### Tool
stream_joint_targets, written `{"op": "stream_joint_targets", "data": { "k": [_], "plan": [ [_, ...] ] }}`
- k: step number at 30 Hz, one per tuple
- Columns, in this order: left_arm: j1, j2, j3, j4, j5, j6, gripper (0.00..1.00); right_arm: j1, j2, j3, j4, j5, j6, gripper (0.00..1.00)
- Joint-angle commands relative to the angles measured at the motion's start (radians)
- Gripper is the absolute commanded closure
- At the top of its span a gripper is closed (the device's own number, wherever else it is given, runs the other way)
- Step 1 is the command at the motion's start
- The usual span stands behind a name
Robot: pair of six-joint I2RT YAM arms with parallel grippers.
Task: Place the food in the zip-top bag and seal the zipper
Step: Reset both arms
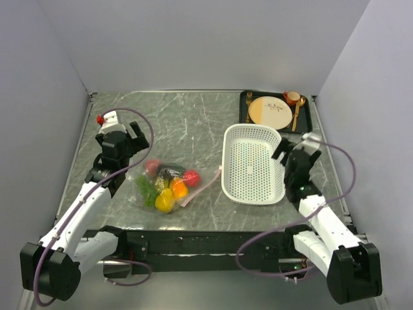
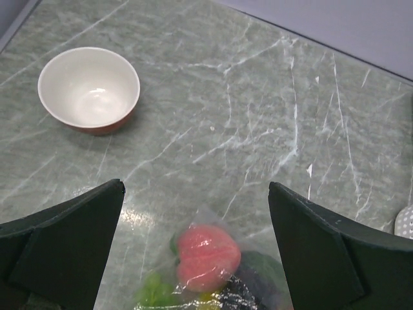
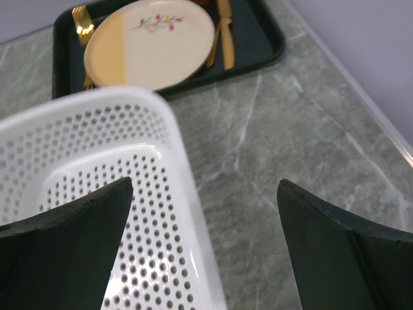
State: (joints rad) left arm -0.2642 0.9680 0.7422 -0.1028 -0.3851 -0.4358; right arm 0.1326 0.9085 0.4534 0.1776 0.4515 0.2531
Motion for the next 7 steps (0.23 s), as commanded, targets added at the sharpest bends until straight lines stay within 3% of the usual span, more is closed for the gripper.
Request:
{"op": "stream_joint_targets", "data": {
  "k": [1,5,7],
  "plan": [
    [0.003,0.003,-0.004,0.115,-0.032,0.046,0.01,0.105,-0.033,-0.128,0.376,0.143,-0.180,0.00],
    [0.003,0.023,-0.009,0.120,0.020,0.072,0.01,0.105,0.003,-0.099,0.352,0.200,-0.135,0.00],
    [0.003,0.031,-0.013,0.127,-0.023,0.043,0.00,0.105,0.024,-0.093,0.356,0.213,-0.124,0.00]
  ]
}}
